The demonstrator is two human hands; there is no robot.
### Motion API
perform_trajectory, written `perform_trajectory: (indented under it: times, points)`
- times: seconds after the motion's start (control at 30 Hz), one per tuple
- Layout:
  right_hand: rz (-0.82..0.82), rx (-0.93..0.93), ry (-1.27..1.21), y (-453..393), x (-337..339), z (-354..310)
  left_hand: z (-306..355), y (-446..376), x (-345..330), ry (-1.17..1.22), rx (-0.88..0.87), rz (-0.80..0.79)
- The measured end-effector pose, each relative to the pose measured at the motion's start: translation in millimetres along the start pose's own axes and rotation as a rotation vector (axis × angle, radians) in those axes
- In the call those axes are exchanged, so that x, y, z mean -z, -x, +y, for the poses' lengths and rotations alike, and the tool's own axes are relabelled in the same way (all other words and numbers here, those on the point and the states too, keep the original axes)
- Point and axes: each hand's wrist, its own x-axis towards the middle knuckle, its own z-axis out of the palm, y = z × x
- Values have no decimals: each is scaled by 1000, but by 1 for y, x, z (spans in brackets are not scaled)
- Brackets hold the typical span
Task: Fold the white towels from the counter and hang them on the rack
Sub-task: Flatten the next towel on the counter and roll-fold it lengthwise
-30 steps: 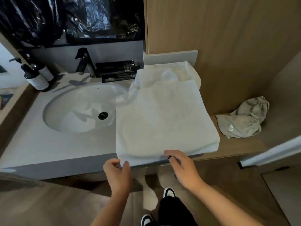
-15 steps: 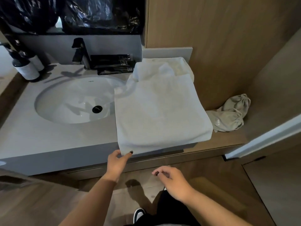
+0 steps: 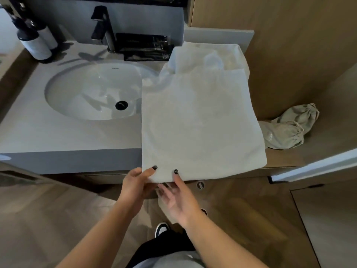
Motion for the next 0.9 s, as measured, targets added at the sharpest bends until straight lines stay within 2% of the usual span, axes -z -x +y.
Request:
perform_trajectory:
  times: [0.1,0.27,0.4,0.6,0.77,0.9]
  points:
    - [-42,29,-161,-2,-9,-5,8,10,-3,50,7,-33]
    - [74,168,-327,-4,0,-37,19,17,-1,-80,33,58]
    - [189,264,-302,-1,23,-63,19,21,-5,-92,39,81]
    - [340,423,-338,9,51,-107,17,26,-17,79,60,44]
    - [492,504,-320,32,81,-156,18,24,-22,37,60,47]
    - [631,581,-220,47,98,-183,19,19,-12,-157,11,77]
